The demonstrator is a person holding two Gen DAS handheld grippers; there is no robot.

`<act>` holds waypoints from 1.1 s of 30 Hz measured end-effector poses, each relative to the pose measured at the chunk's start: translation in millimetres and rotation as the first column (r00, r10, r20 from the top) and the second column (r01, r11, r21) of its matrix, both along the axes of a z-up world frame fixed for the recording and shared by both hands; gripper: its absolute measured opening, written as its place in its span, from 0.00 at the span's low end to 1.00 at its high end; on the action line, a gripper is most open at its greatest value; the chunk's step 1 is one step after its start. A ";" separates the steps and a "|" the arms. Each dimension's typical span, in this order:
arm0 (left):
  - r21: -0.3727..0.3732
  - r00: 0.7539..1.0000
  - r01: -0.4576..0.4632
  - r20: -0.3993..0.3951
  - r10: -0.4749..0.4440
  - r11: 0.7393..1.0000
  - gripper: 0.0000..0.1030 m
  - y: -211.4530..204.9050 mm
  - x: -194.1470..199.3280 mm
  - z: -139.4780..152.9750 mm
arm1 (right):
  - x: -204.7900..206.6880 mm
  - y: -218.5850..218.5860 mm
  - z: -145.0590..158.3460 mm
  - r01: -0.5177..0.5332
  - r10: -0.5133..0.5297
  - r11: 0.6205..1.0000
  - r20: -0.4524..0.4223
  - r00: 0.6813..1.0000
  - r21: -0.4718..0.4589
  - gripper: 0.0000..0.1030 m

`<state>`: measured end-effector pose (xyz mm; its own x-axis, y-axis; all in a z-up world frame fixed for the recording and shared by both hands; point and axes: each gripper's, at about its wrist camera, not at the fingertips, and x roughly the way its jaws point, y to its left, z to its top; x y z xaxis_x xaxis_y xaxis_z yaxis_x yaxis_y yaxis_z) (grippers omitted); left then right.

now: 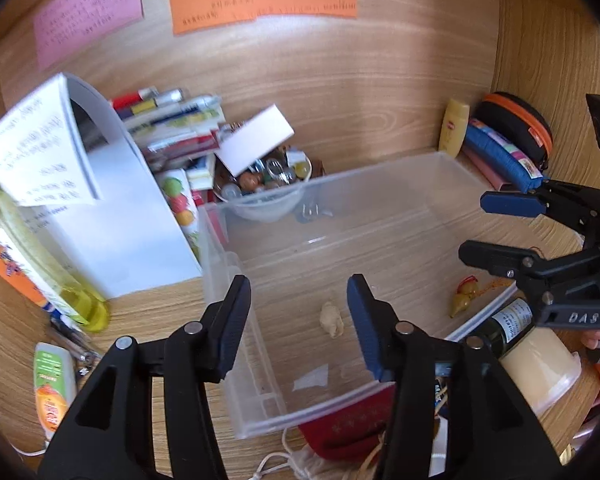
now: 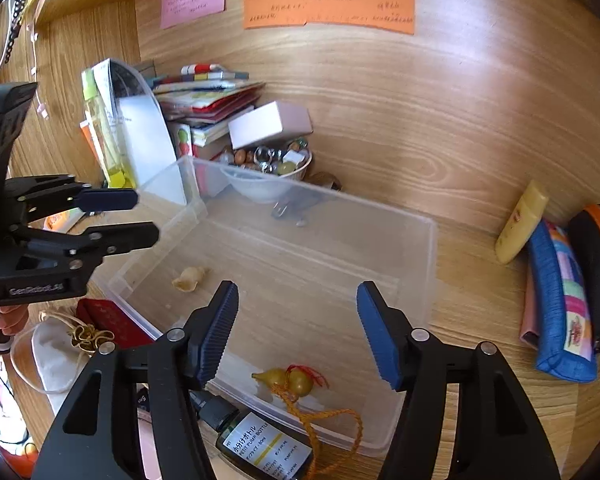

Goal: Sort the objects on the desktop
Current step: 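Open the right tool dropping the gourd while the left tool releases the seashell into the box, then move the left tool back to the desk and grasp the bagged pink rope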

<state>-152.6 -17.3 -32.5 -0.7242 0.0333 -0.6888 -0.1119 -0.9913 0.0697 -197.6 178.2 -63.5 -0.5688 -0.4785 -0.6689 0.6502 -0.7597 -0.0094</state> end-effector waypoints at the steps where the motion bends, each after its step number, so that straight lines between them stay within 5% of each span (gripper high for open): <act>1: -0.004 1.000 0.000 -0.009 0.000 1.000 0.51 -0.5 2.6 2.9 | 0.6 1.2 3.2 0.007 -0.007 1.000 -0.006 1.000 -0.002 0.60; 4: 0.000 0.999 0.000 -0.038 0.000 1.000 0.65 -2.4 13.0 11.4 | 6.4 4.6 13.3 0.025 -0.026 1.000 -0.034 0.999 -0.009 0.65; 9: -0.006 0.996 -0.016 -0.087 0.015 1.000 0.73 -3.6 32.0 23.3 | 26.6 9.7 30.3 0.043 -0.043 0.999 -0.113 0.993 -0.007 0.80; 16: 0.032 0.990 -0.032 -0.136 0.036 0.999 0.87 -12.8 60.1 33.9 | 57.2 21.9 36.7 0.056 -0.052 0.998 -0.153 0.987 0.024 0.82; 33: 0.049 0.989 -0.081 -0.121 0.086 0.996 0.90 -31.3 127.0 14.3 | 113.1 62.5 20.8 0.100 -0.098 0.995 -0.117 0.988 0.013 0.83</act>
